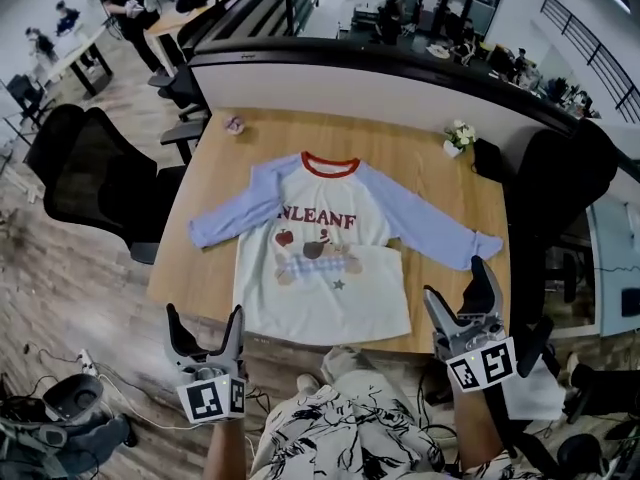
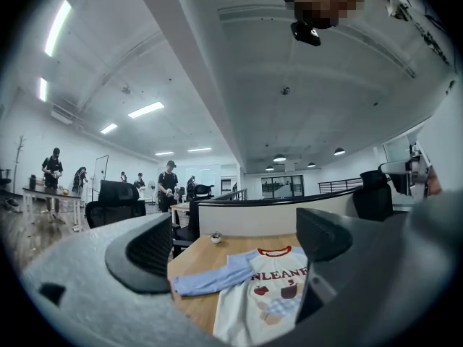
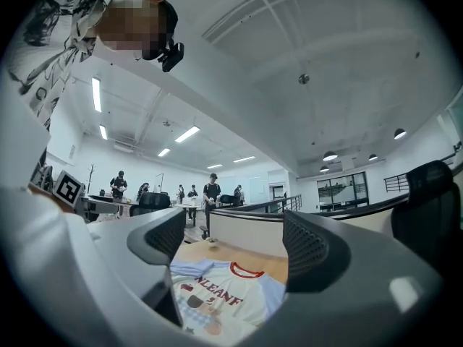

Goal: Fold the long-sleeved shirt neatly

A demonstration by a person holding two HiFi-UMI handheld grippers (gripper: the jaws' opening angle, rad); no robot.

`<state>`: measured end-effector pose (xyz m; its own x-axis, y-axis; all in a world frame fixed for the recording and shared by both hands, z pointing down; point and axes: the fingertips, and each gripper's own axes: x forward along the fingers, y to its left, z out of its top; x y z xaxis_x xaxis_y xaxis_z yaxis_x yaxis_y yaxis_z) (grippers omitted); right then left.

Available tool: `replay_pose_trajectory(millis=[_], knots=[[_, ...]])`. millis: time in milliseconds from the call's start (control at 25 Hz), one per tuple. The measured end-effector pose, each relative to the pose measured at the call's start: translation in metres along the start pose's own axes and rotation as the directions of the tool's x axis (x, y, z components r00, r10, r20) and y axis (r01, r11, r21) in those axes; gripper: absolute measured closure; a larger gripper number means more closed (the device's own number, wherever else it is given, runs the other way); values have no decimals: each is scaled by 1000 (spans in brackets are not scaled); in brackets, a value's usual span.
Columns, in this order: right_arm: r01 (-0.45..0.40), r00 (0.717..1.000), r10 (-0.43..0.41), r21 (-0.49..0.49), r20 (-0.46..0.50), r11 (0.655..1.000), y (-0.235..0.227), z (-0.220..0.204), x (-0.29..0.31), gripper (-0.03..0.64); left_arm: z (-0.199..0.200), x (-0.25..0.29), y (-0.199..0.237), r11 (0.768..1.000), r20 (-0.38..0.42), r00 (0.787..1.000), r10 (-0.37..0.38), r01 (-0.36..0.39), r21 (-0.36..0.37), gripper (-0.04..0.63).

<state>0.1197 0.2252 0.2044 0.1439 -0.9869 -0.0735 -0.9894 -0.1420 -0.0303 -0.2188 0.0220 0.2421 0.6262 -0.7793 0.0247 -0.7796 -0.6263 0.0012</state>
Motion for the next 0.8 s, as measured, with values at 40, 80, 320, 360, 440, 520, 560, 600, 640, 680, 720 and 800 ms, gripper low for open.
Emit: replay_pose_trajectory(millis=[40,80,320,360,440,520,560,600,640,680,720,800], knots=[[-10,1000,10,2,-4,1000,-7,-2,10,198,0,10,-2,1000,1,1000,6,-6,-4,72],[-20,1000,20,6,-8,1000,-14,-4,20,198,0,19,-4,1000,2,1000,12,-12,-8,72],[-93,994,95,36,-57,995,-39,-24,69,198,-4,55,-15,999,-32,998,45,-45,6,72],[-104,992,107,40,-65,994,-41,-30,76,198,-9,58,-14,998,-43,998,56,-56,6,72],[-121,989,124,48,-79,992,-44,-41,92,198,-19,64,-8,997,-65,995,77,-78,-1,72],[-136,986,140,51,-91,989,-42,-50,108,198,-27,70,0,996,-84,992,89,-90,-10,72],[-144,984,149,50,-98,988,-40,-53,117,198,-31,74,4,996,-92,992,88,-90,-13,72],[-153,982,158,47,-104,987,-37,-56,126,198,-34,79,8,996,-98,992,85,-87,-13,74],[-164,980,167,42,-109,986,-33,-58,135,198,-38,84,12,997,-103,991,81,-82,-12,74],[-174,977,177,35,-116,984,-29,-61,144,198,-43,89,17,997,-108,991,74,-75,-10,75],[-184,975,186,28,-122,983,-25,-64,153,198,-48,95,21,998,-115,991,63,-65,-11,77],[-194,972,194,16,-135,981,-17,-70,172,198,-58,107,31,999,-135,990,32,-35,-21,81]])
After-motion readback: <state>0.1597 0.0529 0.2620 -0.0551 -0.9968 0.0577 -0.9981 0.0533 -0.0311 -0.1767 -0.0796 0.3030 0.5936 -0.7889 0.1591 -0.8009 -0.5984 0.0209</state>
